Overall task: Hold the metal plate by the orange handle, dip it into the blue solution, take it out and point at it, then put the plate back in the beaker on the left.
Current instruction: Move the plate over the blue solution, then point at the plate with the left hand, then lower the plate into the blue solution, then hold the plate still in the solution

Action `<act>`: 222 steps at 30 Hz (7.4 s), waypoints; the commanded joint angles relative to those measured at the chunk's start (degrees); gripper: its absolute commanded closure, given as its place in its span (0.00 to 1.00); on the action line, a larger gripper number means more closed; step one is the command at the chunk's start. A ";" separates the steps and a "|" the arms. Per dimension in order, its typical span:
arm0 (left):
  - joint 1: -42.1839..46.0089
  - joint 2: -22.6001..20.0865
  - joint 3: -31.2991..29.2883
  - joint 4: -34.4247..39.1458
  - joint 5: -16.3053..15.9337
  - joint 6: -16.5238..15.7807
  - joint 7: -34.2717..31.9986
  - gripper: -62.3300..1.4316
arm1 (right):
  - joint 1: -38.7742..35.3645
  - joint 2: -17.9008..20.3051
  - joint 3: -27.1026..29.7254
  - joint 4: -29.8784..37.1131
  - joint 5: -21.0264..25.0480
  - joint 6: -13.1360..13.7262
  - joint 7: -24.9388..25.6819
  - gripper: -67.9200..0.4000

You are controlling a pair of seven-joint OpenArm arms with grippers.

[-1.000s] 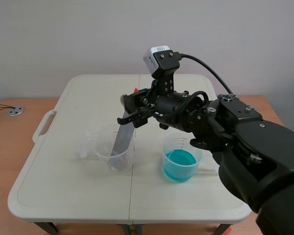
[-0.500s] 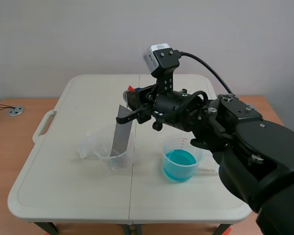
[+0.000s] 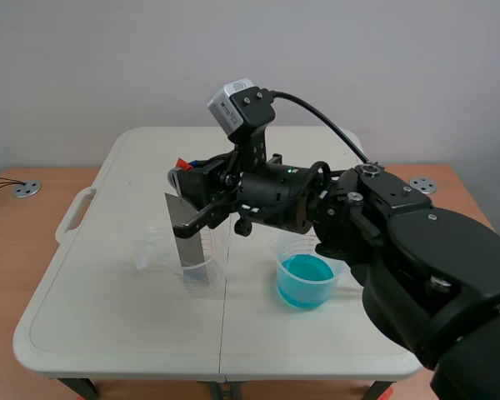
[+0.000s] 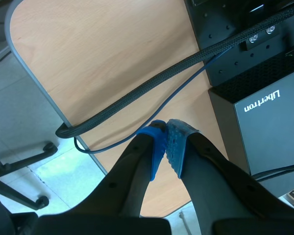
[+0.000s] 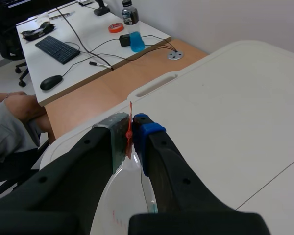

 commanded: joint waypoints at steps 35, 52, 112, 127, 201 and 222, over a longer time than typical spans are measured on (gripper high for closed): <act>-0.96 -0.02 -4.13 4.44 -0.35 -0.33 -0.83 0.95 | -2.99 7.34 3.08 31.69 0.63 3.10 -2.91 0.98; -0.79 0.00 -19.58 27.47 -0.35 -0.31 -1.01 0.95 | -8.79 15.91 13.84 42.45 3.80 3.15 -3.58 0.98; -61.26 11.63 23.74 7.89 10.75 -9.60 -3.41 0.95 | -17.70 25.99 28.09 43.39 14.01 3.80 -2.23 0.98; -61.24 11.76 23.74 7.89 11.87 -9.05 -3.61 0.95 | -17.70 25.99 28.09 43.39 13.99 3.80 -2.47 0.98; 1.57 4.13 -10.34 6.05 -0.15 -9.31 -5.09 0.95 | -14.05 20.94 17.16 17.00 7.96 3.80 -2.45 0.98; 1.57 4.13 -10.36 6.05 -0.17 -9.31 -5.09 0.95 | -11.54 20.79 13.92 13.35 6.62 3.80 -2.40 0.98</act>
